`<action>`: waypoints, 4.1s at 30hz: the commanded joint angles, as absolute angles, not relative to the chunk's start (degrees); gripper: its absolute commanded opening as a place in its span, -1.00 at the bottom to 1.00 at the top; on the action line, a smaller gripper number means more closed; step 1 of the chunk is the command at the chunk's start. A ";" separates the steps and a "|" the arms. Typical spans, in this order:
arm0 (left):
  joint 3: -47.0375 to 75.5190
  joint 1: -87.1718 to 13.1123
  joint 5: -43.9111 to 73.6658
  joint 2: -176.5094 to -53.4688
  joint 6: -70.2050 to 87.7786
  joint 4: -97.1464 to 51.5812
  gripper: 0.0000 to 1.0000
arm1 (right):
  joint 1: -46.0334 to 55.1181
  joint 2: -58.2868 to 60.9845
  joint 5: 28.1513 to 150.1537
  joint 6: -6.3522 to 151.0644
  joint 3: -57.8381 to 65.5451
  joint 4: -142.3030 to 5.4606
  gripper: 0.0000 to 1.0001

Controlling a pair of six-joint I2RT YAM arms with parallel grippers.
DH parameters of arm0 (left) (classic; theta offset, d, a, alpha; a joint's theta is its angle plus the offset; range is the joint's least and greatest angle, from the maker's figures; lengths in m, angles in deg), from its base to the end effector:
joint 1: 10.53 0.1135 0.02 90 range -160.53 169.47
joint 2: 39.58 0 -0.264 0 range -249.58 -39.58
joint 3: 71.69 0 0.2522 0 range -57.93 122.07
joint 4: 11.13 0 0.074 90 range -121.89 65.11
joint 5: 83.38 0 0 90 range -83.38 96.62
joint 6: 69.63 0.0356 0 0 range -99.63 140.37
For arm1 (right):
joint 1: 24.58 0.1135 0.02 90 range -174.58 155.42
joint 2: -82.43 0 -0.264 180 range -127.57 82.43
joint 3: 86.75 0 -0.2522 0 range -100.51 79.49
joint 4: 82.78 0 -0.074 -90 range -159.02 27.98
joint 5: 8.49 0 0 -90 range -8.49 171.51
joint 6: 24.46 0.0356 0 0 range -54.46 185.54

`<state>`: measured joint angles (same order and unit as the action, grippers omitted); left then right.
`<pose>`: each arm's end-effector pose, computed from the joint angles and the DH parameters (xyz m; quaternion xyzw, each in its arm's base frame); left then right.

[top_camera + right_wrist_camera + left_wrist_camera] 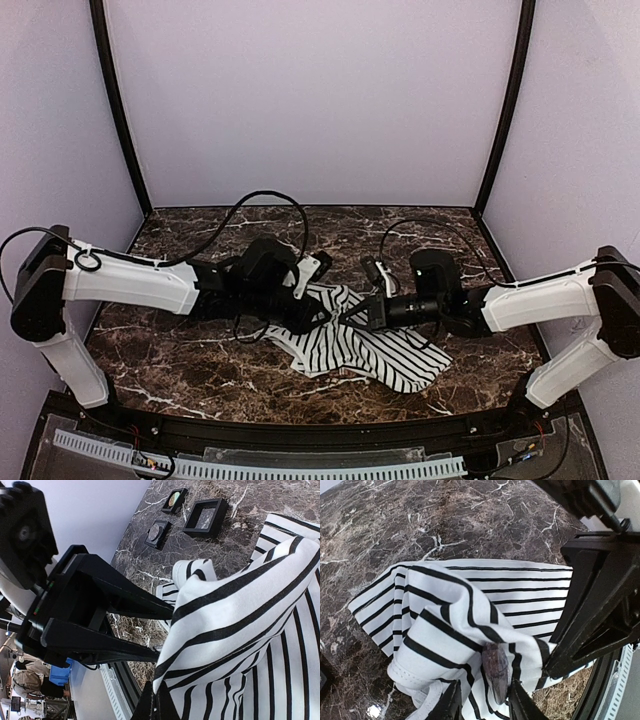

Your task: Remove the brooch from the garment

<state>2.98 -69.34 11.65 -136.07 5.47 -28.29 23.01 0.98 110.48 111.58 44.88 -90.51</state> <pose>0.1885 -0.3173 0.2132 0.3546 0.8292 -0.2898 0.3205 0.1809 0.2236 0.1919 -0.1448 0.8163 0.5221 0.2002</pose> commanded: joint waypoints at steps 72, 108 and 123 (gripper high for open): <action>-4.68 -70.56 30.85 -116.12 2.27 -0.93 -0.99 | 23.71 12.64 115.76 105.62 46.35 -111.89 0.12; -0.82 -70.71 44.83 -119.15 2.26 -4.69 -0.98 | 22.37 -1.60 118.14 117.36 39.63 -108.74 -1.00; 1.07 -72.23 45.68 -122.29 2.63 -11.19 -0.98 | 22.32 -1.38 123.95 113.94 37.00 -109.19 -0.79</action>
<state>-1.59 -66.04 34.12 -120.99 0.71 -18.12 20.60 -0.62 130.70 114.56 40.05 -110.97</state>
